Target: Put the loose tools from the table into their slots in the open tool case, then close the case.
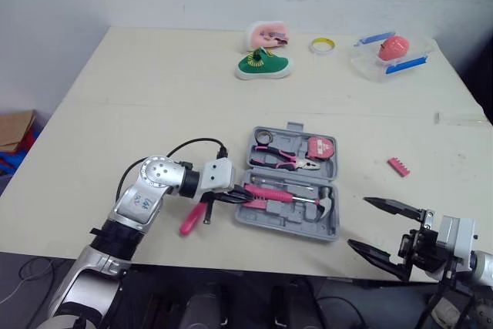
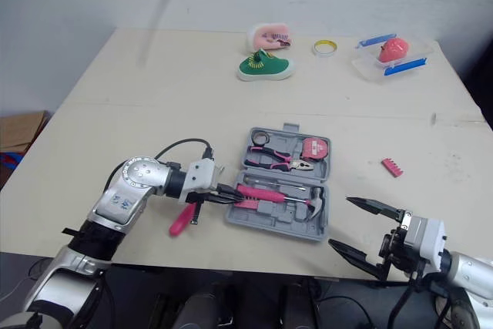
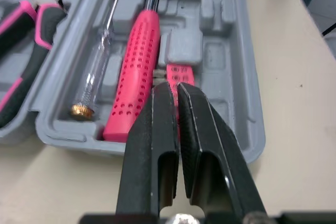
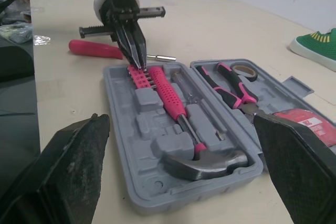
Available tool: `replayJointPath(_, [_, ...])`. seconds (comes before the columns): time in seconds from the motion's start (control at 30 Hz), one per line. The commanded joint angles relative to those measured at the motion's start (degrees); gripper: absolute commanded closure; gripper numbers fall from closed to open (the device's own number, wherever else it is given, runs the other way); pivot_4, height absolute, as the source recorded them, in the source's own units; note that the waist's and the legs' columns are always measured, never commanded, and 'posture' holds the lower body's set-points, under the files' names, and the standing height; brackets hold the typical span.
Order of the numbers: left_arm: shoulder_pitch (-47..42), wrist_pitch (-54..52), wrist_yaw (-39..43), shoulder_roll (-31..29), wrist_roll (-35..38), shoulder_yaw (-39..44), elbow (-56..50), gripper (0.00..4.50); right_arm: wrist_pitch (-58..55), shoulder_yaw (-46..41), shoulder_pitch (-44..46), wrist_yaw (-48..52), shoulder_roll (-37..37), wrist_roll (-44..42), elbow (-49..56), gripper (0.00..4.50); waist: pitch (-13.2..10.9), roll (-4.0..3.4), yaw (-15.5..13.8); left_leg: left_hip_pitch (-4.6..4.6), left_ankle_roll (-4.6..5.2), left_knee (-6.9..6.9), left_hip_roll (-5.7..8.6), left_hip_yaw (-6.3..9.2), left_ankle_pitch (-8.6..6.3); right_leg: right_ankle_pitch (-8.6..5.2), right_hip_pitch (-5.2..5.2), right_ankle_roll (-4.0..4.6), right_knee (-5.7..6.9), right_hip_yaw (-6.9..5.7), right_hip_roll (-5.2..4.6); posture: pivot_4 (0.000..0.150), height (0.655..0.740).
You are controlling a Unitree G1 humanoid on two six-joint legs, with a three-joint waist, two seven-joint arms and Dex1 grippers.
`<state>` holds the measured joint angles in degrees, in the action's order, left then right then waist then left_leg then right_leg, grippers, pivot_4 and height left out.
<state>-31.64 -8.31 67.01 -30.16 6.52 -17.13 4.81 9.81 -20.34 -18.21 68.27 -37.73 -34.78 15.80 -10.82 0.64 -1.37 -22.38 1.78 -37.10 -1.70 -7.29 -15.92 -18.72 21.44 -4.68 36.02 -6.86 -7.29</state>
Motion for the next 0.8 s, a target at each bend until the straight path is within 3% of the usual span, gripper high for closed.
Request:
replayJointPath(0.03, [0.16,-0.88,-0.53,-1.27,-3.46,-2.15,0.84,4.38,-0.52,-0.57,0.37,-0.74,-0.68,-0.29,2.45,0.00,0.00,-0.01,-0.01,0.00,0.00,0.00,0.00,0.00,0.00,0.00,0.00,0.00,0.00,0.00,0.00,0.150,0.7400])
replayJointPath(0.4, [-1.46,-5.69,-2.72,-2.22,-12.34,-10.44,4.50,4.38,-0.22,-0.30,0.85,-1.43,0.36,0.67,2.21,0.00,0.66,-0.30,-0.04,0.25,0.29,0.02,-0.01,0.01,-0.20,0.00,-0.27,0.00,-0.05,0.02,-0.01,0.150,0.7400])
replayJointPath(0.6, [-1.54,-0.84,-2.19,1.92,-2.19,-2.44,4.50,4.38,0.72,-2.71,-0.78,-1.31,0.32,0.51,1.31,0.00,0.85,-0.50,-0.13,0.50,0.28,0.03,-0.02,0.09,-0.28,0.00,-0.54,0.01,-0.08,0.01,-0.06,0.150,0.7400])
replayJointPath(0.8, [-0.79,9.11,-0.08,1.51,4.75,6.34,8.51,4.38,2.99,-9.13,-3.47,-2.40,0.45,0.12,-0.82,0.00,0.64,-0.25,0.10,0.01,0.25,0.02,-0.01,0.07,-0.17,0.00,-0.03,0.01,-0.04,-0.03,-0.04,0.150,0.7400])
